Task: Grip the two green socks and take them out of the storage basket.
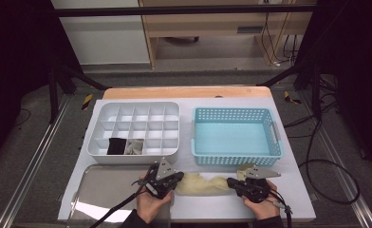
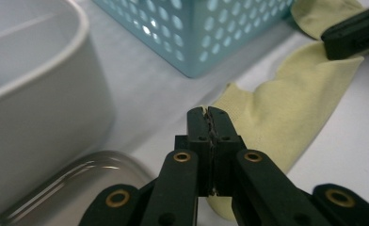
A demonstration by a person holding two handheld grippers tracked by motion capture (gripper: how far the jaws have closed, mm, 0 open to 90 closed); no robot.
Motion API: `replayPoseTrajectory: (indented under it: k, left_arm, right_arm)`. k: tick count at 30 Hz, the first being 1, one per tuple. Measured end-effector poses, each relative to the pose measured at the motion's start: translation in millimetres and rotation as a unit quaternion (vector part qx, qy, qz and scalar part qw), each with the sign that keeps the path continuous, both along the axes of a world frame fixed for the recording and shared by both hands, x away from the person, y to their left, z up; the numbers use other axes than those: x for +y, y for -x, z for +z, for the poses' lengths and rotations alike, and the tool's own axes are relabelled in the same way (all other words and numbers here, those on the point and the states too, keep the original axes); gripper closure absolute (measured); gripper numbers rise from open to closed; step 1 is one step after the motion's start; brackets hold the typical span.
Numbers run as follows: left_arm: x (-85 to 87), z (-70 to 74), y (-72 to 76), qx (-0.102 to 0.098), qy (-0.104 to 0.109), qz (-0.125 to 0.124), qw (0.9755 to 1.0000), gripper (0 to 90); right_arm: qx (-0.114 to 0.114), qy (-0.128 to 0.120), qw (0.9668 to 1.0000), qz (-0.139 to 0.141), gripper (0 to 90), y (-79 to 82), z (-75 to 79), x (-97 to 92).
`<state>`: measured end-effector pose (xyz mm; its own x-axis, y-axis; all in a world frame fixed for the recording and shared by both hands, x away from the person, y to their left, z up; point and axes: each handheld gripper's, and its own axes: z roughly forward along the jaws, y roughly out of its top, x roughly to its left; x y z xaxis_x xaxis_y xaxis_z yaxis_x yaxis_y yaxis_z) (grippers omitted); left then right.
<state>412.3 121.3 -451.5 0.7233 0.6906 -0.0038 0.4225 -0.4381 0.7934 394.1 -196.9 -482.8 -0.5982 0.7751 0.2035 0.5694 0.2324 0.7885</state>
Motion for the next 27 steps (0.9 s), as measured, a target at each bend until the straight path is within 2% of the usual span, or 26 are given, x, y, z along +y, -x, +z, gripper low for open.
replayPoseTrajectory:
  k: [5, 7, 12, 15, 18, 22, 25, 27]
  left_arm:
    - [8.4, -1.2, -2.0, -0.006, -0.003, 0.019, 0.9998, 88.7]
    - [11.2, -3.0, -2.5, -0.010, -0.006, 0.027, 0.9996, 88.7]
    - [19.8, -1.3, -2.5, -0.019, -0.006, 0.051, 0.9985, 88.7]
    - [25.6, -1.0, -2.2, -0.025, -0.009, 0.073, 0.9970, 88.7]
    - [29.0, -2.5, -2.2, -0.021, -0.004, 0.078, 0.9967, 88.7]
    - [28.9, -3.8, -1.1, -0.021, 0.001, 0.075, 0.9970, 88.7]
    - [29.0, -2.6, -0.2, -0.021, 0.009, 0.071, 0.9972, 88.7]
    - [29.1, -1.5, 0.6, -0.021, 0.014, 0.068, 0.9974, 88.7]
  right_arm:
    - [-0.004, -0.009, 0.9999, -0.004, 79.3, -0.4, 0.0, -0.6]
    - [-0.016, -0.012, 0.9998, -0.004, 75.3, -0.1, 1.4, -0.5]
    - [-0.047, -0.020, 0.9987, -0.007, 71.6, 2.1, 8.9, -5.2]
    - [-0.053, -0.024, 0.9983, -0.007, 68.5, 2.5, 9.9, -5.5]
    - [-0.052, -0.029, 0.9982, 0.007, 64.8, 2.3, 8.8, -1.6]
    - [-0.048, -0.032, 0.9975, 0.042, 56.7, 1.5, 4.7, 14.7]
    - [-0.050, -0.027, 0.9965, 0.062, 55.9, 0.6, 1.0, 25.0]
    - [-0.050, -0.023, 0.9962, 0.068, 58.5, -0.1, -1.2, 29.0]
